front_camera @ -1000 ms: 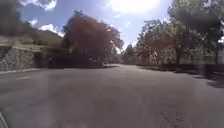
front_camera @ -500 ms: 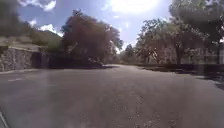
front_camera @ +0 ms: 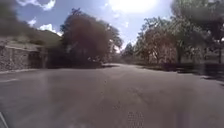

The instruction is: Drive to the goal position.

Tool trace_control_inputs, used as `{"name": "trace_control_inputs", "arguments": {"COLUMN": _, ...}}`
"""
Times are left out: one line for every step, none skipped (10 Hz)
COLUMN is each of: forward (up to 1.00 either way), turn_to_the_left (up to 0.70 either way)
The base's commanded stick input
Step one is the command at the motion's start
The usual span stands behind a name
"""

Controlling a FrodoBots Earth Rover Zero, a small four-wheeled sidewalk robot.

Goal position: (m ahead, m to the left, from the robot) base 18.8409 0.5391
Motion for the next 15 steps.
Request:
{"name": "trace_control_inputs", "arguments": {"forward": 0.5, "turn_to_the_left": 0.0}}
{"name": "trace_control_inputs", "arguments": {"forward": 0.5, "turn_to_the_left": 0.0}}
{"name": "trace_control_inputs", "arguments": {"forward": 0.5, "turn_to_the_left": 0.0}}
{"name": "trace_control_inputs", "arguments": {"forward": 0.5, "turn_to_the_left": 0.0}}
{"name": "trace_control_inputs", "arguments": {"forward": 0.5, "turn_to_the_left": 0.0}}
{"name": "trace_control_inputs", "arguments": {"forward": 0.5, "turn_to_the_left": 0.0}}
{"name": "trace_control_inputs", "arguments": {"forward": 0.5, "turn_to_the_left": 0.0}}
{"name": "trace_control_inputs", "arguments": {"forward": 0.5, "turn_to_the_left": 0.0}}
{"name": "trace_control_inputs", "arguments": {"forward": 0.5, "turn_to_the_left": 0.0}}
{"name": "trace_control_inputs", "arguments": {"forward": 0.5, "turn_to_the_left": 0.0}}
{"name": "trace_control_inputs", "arguments": {"forward": 0.5, "turn_to_the_left": 0.0}}
{"name": "trace_control_inputs", "arguments": {"forward": 0.5, "turn_to_the_left": 0.0}}
{"name": "trace_control_inputs", "arguments": {"forward": 0.5, "turn_to_the_left": 0.0}}
{"name": "trace_control_inputs", "arguments": {"forward": 0.5, "turn_to_the_left": 0.0}}
{"name": "trace_control_inputs", "arguments": {"forward": 0.5, "turn_to_the_left": 0.0}}
